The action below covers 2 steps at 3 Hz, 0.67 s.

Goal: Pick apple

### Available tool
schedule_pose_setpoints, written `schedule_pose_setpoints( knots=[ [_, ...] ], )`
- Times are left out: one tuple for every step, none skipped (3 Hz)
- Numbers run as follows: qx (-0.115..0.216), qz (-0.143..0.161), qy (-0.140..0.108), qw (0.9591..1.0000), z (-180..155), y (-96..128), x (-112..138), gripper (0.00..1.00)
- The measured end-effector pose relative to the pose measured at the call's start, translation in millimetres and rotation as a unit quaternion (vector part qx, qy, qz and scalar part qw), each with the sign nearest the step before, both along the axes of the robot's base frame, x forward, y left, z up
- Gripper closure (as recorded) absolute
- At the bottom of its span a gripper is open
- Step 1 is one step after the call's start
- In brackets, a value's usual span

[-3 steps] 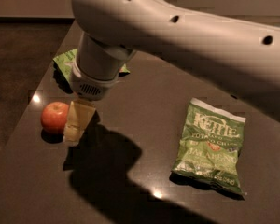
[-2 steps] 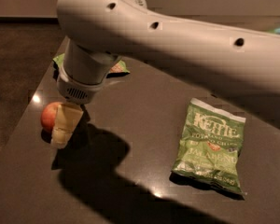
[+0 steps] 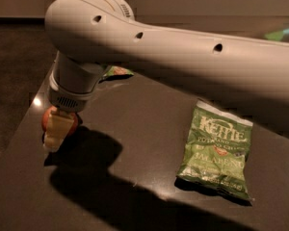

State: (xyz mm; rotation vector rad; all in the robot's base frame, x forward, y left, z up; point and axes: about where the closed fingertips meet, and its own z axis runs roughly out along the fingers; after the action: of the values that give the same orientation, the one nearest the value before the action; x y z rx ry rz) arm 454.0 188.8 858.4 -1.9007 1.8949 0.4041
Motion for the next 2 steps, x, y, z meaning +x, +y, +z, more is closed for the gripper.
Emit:
schedule_pose_setpoints(
  knots=[
    [0.003,0.005,0.002,1.0,-2.8,6.5,-0.5,0.41],
    [0.01,0.007,0.004,0.9999,2.7,3.4,4.4,0.64]
  ],
)
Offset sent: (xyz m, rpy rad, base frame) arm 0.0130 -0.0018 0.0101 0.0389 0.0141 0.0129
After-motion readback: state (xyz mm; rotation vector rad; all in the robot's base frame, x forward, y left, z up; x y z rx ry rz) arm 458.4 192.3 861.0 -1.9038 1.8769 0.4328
